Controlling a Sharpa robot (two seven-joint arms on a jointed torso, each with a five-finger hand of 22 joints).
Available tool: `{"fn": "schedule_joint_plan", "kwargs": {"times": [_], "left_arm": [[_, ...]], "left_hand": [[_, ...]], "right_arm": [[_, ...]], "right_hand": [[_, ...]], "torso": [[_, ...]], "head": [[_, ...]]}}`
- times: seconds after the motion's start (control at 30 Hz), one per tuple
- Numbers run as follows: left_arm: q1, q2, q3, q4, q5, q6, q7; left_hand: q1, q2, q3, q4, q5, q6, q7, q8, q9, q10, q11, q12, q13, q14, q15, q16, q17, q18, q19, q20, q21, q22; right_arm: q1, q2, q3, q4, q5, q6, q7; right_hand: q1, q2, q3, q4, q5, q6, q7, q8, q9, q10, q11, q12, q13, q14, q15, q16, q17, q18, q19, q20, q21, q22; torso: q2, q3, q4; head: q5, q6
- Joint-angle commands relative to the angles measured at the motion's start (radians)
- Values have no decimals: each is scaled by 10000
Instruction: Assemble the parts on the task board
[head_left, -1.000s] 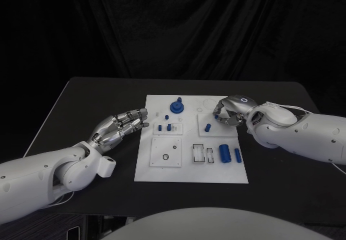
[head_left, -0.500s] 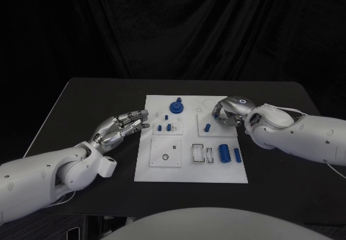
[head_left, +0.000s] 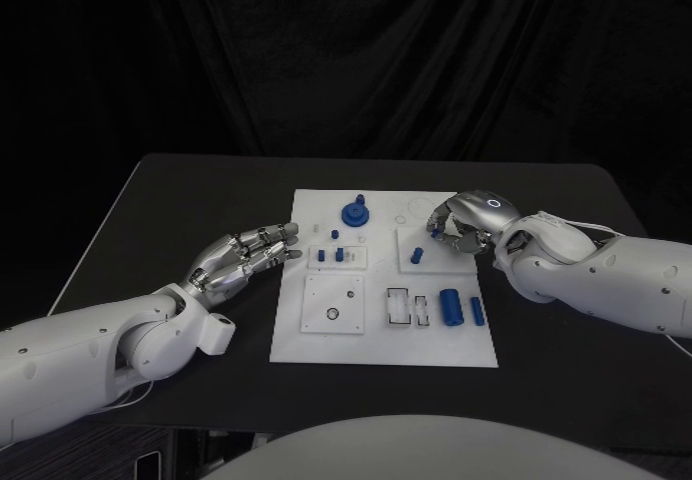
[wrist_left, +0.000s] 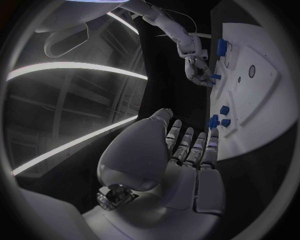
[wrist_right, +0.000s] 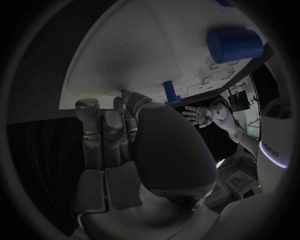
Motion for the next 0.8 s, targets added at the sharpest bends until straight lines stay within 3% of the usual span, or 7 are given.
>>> {"fn": "schedule_joint_plan", "kwargs": {"times": [0.03,0.3,0.43,0.8], "left_arm": [[-28,23,8,-14,68,184,1124],[-44,90,9,-86,68,181,1072],[-47,125,9,-107,68,171,1048],[-58,211,9,-165,68,191,1042]], "left_hand": [[1,81,19,-67,55,-3,32,25,-8,-80,-21,-32,-10,-27,34,12,1,-128,18,-5,13,-18],[-4,82,28,-88,21,-15,53,22,-17,-120,-28,-49,-13,-47,40,4,-1,-140,9,-7,6,-50],[-9,89,34,-93,4,-20,62,21,-21,-136,-29,-56,-14,-49,42,5,0,-145,6,-7,3,-65],[-20,112,50,-101,-19,-46,68,16,-33,-175,-17,-76,-17,-78,48,-13,-4,-154,-16,-9,-5,-119]], "right_arm": [[20,-85,44,201,-73,-661,126],[435,-287,76,639,-73,-468,-138],[684,-449,78,985,-73,-218,-317],[836,-641,32,2490,-73,832,-519]], "right_hand": [[-69,-82,83,8,-96,4,83,-42,31,86,4,-99,3,33,-43,-39,-20,-73,11,-41,51,885],[-215,-151,199,86,-314,-39,83,-83,117,88,23,-239,-21,42,-29,-59,-40,-78,12,-26,39,876],[-307,-171,240,148,-504,-67,85,-107,176,58,43,-349,-44,14,-7,-106,-86,-68,-22,-6,-49,852],[-441,-238,229,221,-705,-75,80,-122,260,72,63,-471,-66,33,20,-64,-40,-71,-23,24,-68,846]], "torso": [[3,1,-10],[0,10,4],[-6,-4,7],[6,-22,32]], "head": [[25,2],[2,2],[19,2],[169,2]]}}
